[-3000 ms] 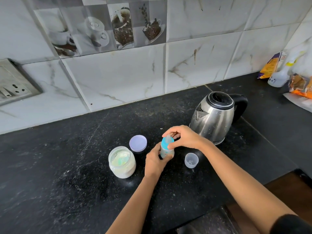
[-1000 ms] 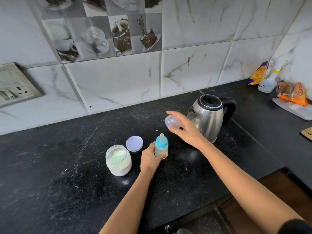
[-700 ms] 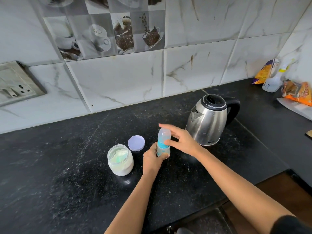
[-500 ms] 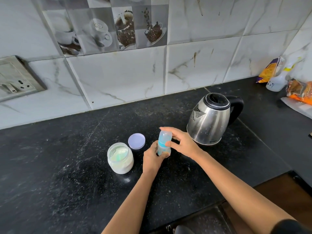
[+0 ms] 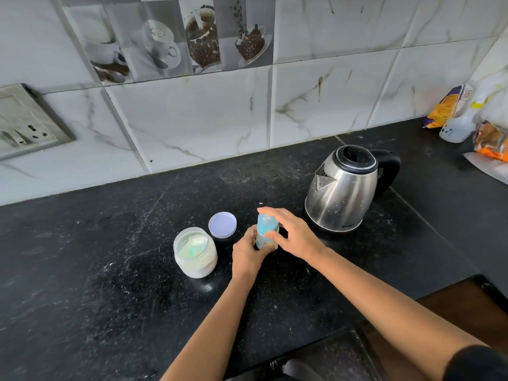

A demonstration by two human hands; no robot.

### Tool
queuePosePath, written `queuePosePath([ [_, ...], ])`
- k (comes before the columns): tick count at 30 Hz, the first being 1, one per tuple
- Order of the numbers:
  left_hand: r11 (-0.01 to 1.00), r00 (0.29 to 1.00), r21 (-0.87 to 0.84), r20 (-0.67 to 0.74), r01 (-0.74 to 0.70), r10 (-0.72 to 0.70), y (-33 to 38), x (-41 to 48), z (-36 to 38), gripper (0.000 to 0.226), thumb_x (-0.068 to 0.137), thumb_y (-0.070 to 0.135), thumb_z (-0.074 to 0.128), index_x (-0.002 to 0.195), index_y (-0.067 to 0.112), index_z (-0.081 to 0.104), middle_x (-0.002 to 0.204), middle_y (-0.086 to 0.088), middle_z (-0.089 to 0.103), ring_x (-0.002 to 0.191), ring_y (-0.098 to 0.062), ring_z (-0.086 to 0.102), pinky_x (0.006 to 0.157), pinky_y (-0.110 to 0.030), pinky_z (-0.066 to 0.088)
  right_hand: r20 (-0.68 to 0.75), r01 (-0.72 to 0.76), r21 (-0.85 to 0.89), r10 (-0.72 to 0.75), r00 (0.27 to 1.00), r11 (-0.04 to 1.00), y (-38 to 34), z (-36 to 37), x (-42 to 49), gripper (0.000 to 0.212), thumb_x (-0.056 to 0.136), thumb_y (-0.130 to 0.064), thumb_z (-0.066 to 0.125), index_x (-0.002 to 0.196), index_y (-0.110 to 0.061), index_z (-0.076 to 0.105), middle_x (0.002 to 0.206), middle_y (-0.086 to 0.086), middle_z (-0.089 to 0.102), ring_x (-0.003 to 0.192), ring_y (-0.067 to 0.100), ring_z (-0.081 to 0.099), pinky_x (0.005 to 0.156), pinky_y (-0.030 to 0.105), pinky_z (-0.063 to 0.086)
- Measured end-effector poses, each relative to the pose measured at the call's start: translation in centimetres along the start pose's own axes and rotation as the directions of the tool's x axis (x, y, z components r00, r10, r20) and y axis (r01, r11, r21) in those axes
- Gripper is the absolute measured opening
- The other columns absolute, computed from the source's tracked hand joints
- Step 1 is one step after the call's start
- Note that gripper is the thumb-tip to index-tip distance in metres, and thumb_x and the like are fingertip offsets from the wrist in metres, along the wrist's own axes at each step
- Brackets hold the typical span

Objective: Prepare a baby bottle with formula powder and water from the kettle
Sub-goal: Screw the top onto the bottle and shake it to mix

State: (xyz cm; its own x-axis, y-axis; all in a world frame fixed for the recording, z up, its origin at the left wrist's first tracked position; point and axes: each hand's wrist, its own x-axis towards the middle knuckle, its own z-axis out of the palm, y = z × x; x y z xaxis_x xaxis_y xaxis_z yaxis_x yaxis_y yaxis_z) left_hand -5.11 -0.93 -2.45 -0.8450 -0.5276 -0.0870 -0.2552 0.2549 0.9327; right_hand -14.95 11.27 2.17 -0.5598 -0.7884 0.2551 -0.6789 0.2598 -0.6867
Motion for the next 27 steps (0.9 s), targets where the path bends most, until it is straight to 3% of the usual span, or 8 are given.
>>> queuePosePath([
  [3,0.998,1.0,0.054,0.011,-0.012,0.011,0.5,-0.5,-0.2,0.056,0.073,0.029,0.08,0.121,0.034,0.053,0.106,0.02,0.066,0.102,0.0,0.061,0.087,-0.02,0.048,0.014,0.004,0.028,-0.004,1.0,1.0,0.1,0.4,-0.3,0.063,0.09,-0.016,0.061,0.142,-0.04,0.035,0.137,-0.006,0.048,0.123,0.005,0.047,0.103,0.027,0.041],
  [7,0.968,0.997,0.249,-0.074,0.003,0.016,-0.1,-3.1,-0.6,0.072,0.082,0.042,0.07,0.143,0.024,0.037,0.141,0.009,0.049,0.128,-0.009,0.046,0.104,-0.024,0.036,0.047,-0.012,0.066,0.009,0.999,0.998,0.3,1.2,-0.3,0.07,0.087,-0.014,0.063,0.144,-0.035,0.028,0.138,0.003,0.043,0.122,0.01,0.046,0.104,0.022,0.035],
  [12,0.916,0.985,0.401,-0.159,0.003,0.066,-2.0,-7.6,-1.4,0.058,0.094,0.042,0.053,0.146,0.026,0.032,0.149,0.005,0.04,0.135,-0.01,0.038,0.103,-0.027,0.036,0.09,-0.023,0.094,0.014,0.996,0.995,0.5,1.8,-0.1,0.094,0.077,-0.013,0.075,0.141,-0.048,0.017,0.142,0.005,0.035,0.12,0.004,0.04,0.101,0.015,0.029],
  [14,0.887,0.98,0.462,-0.182,0.012,0.081,-2.4,-8.8,-1.4,0.057,0.095,0.042,0.051,0.146,0.025,0.032,0.15,0.007,0.038,0.136,-0.009,0.036,0.1,-0.027,0.039,0.101,-0.021,0.086,0.012,0.995,0.996,0.7,1.9,-0.1,0.097,0.077,-0.01,0.073,0.139,-0.054,0.013,0.141,0.006,0.035,0.12,0.009,0.042,0.101,0.019,0.031],
  [17,0.842,0.981,0.539,-0.168,0.006,0.1,-2.9,-10.1,-1.5,0.056,0.095,0.042,0.049,0.145,0.024,0.032,0.151,0.009,0.035,0.136,-0.011,0.038,0.092,-0.03,0.046,0.085,-0.02,0.06,0.015,0.996,0.998,0.8,2.0,-0.2,0.089,0.079,-0.009,0.066,0.143,-0.046,0.015,0.138,0.009,0.036,0.12,0.022,0.047,0.103,0.03,0.037],
  [21,0.817,0.984,0.577,-0.153,0.013,0.093,-4.0,-11.2,-1.4,0.055,0.095,0.043,0.049,0.145,0.023,0.035,0.152,0.006,0.034,0.138,-0.014,0.036,0.094,-0.032,0.047,0.109,-0.008,0.075,0.0,0.994,0.997,0.7,1.6,0.0,0.09,0.081,-0.01,0.064,0.142,-0.05,0.011,0.143,0.004,0.032,0.126,0.019,0.043,0.108,0.037,0.036],
  [24,0.818,0.984,0.575,-0.151,0.01,0.094,-4.2,-11.1,-1.4,0.054,0.095,0.044,0.047,0.144,0.025,0.035,0.153,0.009,0.033,0.138,-0.013,0.035,0.097,-0.031,0.045,0.122,-0.031,0.192,0.008,0.993,0.981,0.8,0.4,0.5,0.093,0.079,-0.01,0.069,0.14,-0.053,0.013,0.147,-0.012,0.028,0.129,0.014,0.041,0.11,0.04,0.035],
  [27,0.821,0.985,0.57,-0.154,0.019,0.084,-4.4,-10.9,-1.3,0.052,0.096,0.044,0.046,0.145,0.028,0.035,0.153,0.01,0.031,0.139,-0.014,0.033,0.098,-0.03,0.043,0.098,-0.127,0.431,0.093,0.991,0.893,0.2,-1.1,1.1,0.096,0.074,-0.011,0.074,0.136,-0.058,0.017,0.135,-0.019,0.04,0.111,0.011,0.057,0.097,0.039,0.049],
])
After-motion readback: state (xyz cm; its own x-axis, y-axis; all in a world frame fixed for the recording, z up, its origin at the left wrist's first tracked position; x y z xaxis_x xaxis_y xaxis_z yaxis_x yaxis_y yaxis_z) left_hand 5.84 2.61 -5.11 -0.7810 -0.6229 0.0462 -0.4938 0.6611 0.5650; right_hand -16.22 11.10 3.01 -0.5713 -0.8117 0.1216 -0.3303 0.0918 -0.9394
